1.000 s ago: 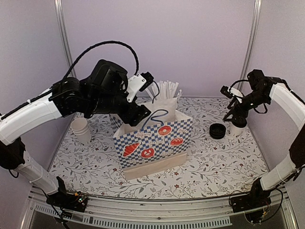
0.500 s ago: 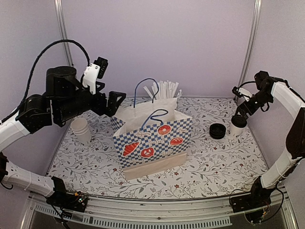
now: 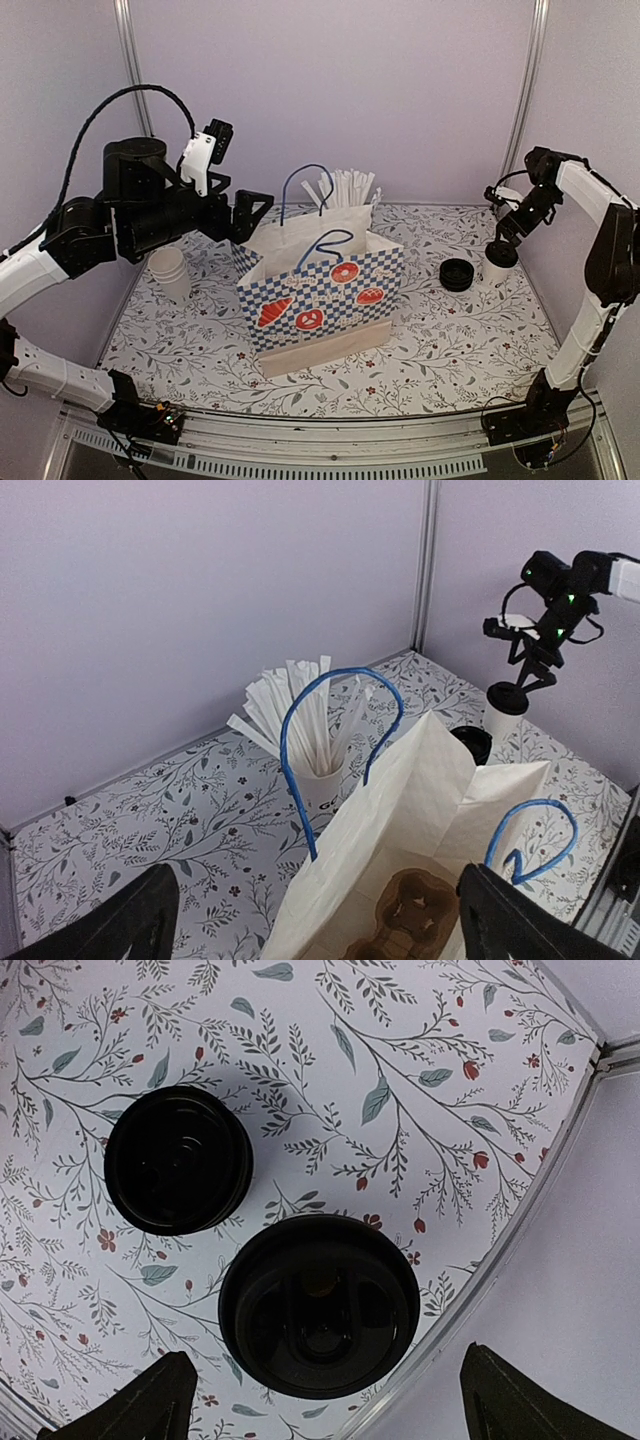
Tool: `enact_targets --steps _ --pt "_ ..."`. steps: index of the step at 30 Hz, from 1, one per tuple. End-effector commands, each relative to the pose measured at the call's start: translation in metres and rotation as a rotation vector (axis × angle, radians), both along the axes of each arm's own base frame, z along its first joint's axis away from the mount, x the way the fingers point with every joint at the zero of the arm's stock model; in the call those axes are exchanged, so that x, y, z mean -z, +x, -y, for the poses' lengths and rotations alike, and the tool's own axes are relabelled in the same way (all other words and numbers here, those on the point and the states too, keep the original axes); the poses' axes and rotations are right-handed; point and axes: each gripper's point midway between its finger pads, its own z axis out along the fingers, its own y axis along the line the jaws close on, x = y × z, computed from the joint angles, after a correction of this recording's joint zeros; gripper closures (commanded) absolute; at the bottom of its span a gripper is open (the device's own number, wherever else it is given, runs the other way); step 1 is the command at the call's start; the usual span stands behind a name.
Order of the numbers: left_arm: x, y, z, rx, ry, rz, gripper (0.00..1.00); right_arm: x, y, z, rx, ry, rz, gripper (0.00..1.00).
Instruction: Pack the takeout coffee
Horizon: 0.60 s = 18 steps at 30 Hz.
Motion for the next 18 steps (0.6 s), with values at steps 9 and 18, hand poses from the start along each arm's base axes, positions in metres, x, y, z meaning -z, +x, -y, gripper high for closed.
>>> enact_targets --steps 9,18 --pt "0.005 -0.001 0.005 0.029 -0.006 -0.037 0.01 0.028 0.0 0.011 -0.057 -0.05 -0.165 0.06" --pt "0.011 0.001 0.008 0.033 0.015 -0.042 0.01 0.038 0.003 0.01 -0.065 -0.043 -0.194 0.08"
